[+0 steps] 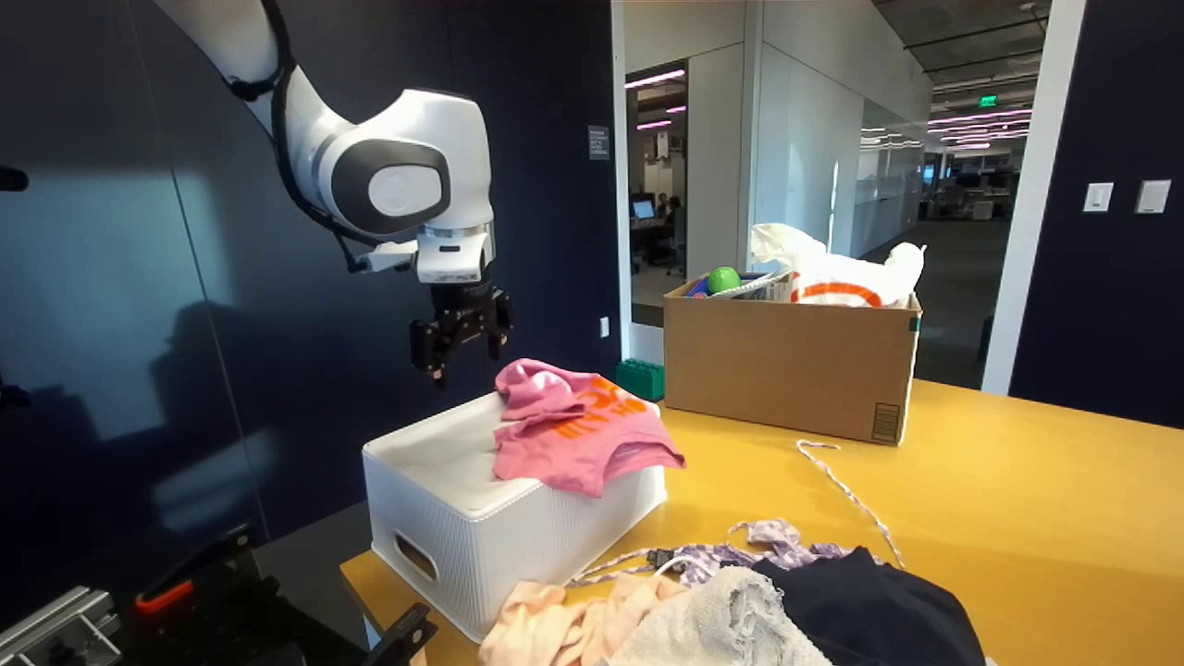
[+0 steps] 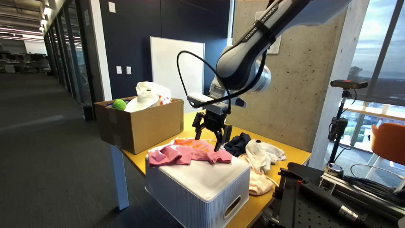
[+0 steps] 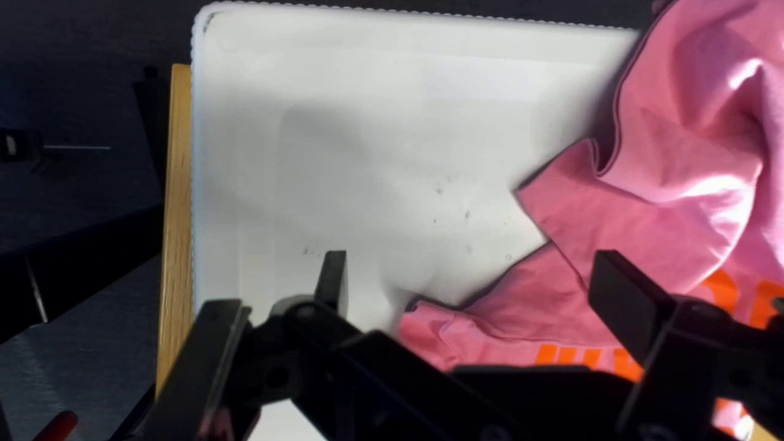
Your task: Put the pink shirt over the laundry basket
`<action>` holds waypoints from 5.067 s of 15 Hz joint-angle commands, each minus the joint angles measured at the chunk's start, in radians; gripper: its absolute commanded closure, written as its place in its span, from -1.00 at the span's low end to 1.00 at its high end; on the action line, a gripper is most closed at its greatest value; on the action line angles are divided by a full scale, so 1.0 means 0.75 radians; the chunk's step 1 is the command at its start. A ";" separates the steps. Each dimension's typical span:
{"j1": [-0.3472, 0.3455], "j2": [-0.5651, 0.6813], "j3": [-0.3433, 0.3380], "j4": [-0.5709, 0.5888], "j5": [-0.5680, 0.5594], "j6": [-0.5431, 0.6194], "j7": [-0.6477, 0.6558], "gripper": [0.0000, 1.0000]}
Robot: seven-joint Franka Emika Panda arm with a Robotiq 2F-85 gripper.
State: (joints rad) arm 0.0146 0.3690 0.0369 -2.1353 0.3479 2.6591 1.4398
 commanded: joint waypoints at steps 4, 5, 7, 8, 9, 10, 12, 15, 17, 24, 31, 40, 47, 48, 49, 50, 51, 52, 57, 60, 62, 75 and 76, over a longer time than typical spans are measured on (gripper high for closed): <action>-0.010 0.230 -0.014 0.208 0.079 0.007 -0.061 -1.00; -0.008 0.256 -0.013 0.231 0.077 0.017 -0.065 -1.00; 0.007 0.309 -0.010 0.282 0.073 0.039 -0.062 -1.00; 0.024 0.330 -0.009 0.299 0.067 0.066 -0.058 -1.00; 0.041 0.346 -0.010 0.309 0.059 0.092 -0.055 -1.00; 0.059 0.357 -0.015 0.316 0.050 0.116 -0.049 -1.00; 0.080 0.376 -0.015 0.328 0.041 0.154 -0.061 -1.00; 0.105 0.406 -0.022 0.352 0.038 0.198 -0.068 -1.00; 0.117 0.408 -0.024 0.347 0.035 0.231 -0.081 -1.00; 0.106 0.427 -0.040 0.374 0.040 0.246 -0.114 -1.00; 0.124 0.487 -0.085 0.463 0.016 0.220 -0.098 -1.00; 0.175 0.525 -0.092 0.497 0.008 0.242 -0.100 0.02; 0.165 0.472 -0.071 0.394 0.030 0.298 -0.146 0.99; 0.169 0.457 -0.071 0.366 0.032 0.321 -0.151 1.00; 0.179 0.428 -0.072 0.321 0.035 0.349 -0.152 1.00; 0.184 0.404 -0.069 0.281 0.038 0.367 -0.156 0.99; 0.187 0.371 -0.059 0.226 0.047 0.390 -0.161 0.97; 0.195 0.344 -0.056 0.178 0.050 0.411 -0.163 0.97; 0.236 0.172 -0.061 -0.098 0.053 0.560 -0.171 0.97; 0.225 0.060 -0.064 -0.235 0.063 0.628 -0.185 0.97; 0.211 -0.029 -0.026 -0.331 0.079 0.619 -0.197 0.97; -0.245 -0.358 0.520 -0.354 0.866 0.061 -0.658 0.23; -0.124 -0.373 0.357 -0.352 0.920 0.002 -0.704 0.10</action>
State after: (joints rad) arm -0.1224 0.1224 0.4227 -2.4113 0.9143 2.7836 1.0256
